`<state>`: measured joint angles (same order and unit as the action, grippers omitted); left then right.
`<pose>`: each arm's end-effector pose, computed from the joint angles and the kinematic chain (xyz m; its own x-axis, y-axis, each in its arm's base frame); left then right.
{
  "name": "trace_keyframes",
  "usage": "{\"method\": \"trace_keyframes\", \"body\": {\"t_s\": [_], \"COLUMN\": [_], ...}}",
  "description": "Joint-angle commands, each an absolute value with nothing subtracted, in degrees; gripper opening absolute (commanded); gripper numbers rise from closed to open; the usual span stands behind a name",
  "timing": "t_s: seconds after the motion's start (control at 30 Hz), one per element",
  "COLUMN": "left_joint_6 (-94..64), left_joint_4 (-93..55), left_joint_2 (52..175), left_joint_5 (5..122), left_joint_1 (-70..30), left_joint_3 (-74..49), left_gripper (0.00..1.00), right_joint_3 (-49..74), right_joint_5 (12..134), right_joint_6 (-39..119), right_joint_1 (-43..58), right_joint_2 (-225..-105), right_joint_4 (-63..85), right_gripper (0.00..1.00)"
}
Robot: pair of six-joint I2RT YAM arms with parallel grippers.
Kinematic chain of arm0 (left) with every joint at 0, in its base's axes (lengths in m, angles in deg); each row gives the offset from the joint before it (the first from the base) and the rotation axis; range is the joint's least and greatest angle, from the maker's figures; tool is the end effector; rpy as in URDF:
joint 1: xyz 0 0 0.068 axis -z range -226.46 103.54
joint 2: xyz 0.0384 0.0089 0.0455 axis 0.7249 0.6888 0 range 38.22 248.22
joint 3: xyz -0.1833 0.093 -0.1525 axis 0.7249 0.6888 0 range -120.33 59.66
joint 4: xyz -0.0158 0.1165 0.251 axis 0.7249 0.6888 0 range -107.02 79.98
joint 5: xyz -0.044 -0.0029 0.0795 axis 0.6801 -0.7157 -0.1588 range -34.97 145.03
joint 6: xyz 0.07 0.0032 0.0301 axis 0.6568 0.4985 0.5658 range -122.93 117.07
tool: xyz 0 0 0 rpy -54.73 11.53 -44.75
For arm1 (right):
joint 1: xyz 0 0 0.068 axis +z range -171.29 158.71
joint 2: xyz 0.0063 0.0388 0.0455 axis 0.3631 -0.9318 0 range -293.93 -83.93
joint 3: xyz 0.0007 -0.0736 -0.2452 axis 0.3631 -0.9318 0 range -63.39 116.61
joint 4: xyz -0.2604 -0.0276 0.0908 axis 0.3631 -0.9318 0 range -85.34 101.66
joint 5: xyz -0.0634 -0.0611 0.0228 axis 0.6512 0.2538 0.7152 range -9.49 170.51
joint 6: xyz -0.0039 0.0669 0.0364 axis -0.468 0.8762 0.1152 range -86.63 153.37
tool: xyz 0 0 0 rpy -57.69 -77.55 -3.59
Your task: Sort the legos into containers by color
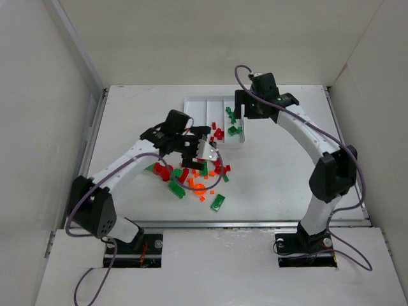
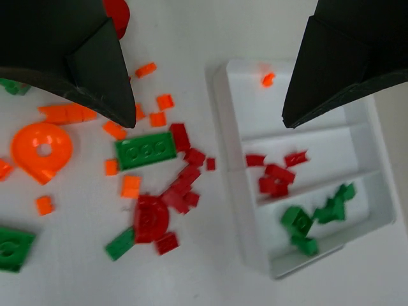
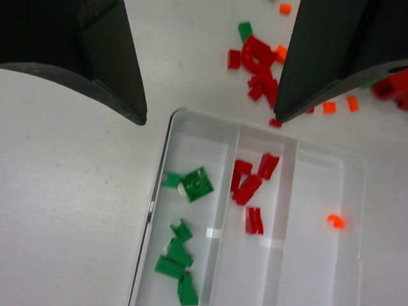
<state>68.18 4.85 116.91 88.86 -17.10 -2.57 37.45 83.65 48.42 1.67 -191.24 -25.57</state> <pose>0.2785 -0.1979 0.2594 0.5705 0.5809 -0.5807 0.7665 -0.1226 0.6304 0.4252 0.1762 0.2833 -0.7060 -0.0176 -0.7080 -0.1758 0.9728 0.1511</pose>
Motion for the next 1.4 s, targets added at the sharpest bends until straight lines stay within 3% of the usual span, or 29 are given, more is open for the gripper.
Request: {"method": "trace_keyframes", "body": {"t_s": [0.0, 0.17, 0.2, 0.33, 0.57, 0.93, 0.97, 1.1, 1.37], "left_joint_6": [77.86, 43.12, 28.42, 10.13, 6.92, -2.75, -2.75, -2.14, -2.67], "left_joint_4": [23.23, 15.52, 11.06, 10.58, 9.18, 3.90, 3.90, 3.90, 3.90], "left_joint_2": [123.71, 132.78, 133.40, 131.83, 127.69, 132.44, 133.05, 133.58, 136.92], "left_joint_5": [91.94, 90.12, 87.67, 77.81, 70.24, 71.38, 71.38, 67.78, 67.51], "left_joint_1": [-11.32, -7.97, -7.45, -4.99, 5.98, 6.62, 7.14, 10.31, 12.24], "left_joint_3": [-12.18, -18.91, -18.39, -14.70, -6.60, 0.34, 1.03, 1.04, 0.51], "left_gripper": [0.98, 0.93, 0.91, 0.87, 0.84, 0.84, 0.80, 0.80, 0.68], "right_joint_3": [29.79, 21.35, 18.73, 13.96, 11.24, 2.19, 1.48, -1.25, -2.48], "right_joint_5": [78.66, 83.23, 83.23, 83.76, 87.62, 90.88, 90.88, 91.41, 93.25], "right_joint_6": [52.07, 58.06, 58.68, 61.41, 61.94, 65.18, 65.19, 66.24, 65.10], "right_joint_1": [2.09, 3.84, 3.85, 6.04, 8.24, 9.30, 9.30, 9.30, 9.30], "right_joint_2": [-184.23, -175.53, -173.17, -169.37, -164.28, -149.60, -148.54, -144.67, -142.39], "right_joint_4": [-20.95, -20.95, -20.34, -19.10, -24.46, -28.51, -28.51, -27.89, -30.26], "right_gripper": [0.87, 0.88, 0.88, 0.88, 0.88, 0.88, 0.88, 0.88, 0.88]}}
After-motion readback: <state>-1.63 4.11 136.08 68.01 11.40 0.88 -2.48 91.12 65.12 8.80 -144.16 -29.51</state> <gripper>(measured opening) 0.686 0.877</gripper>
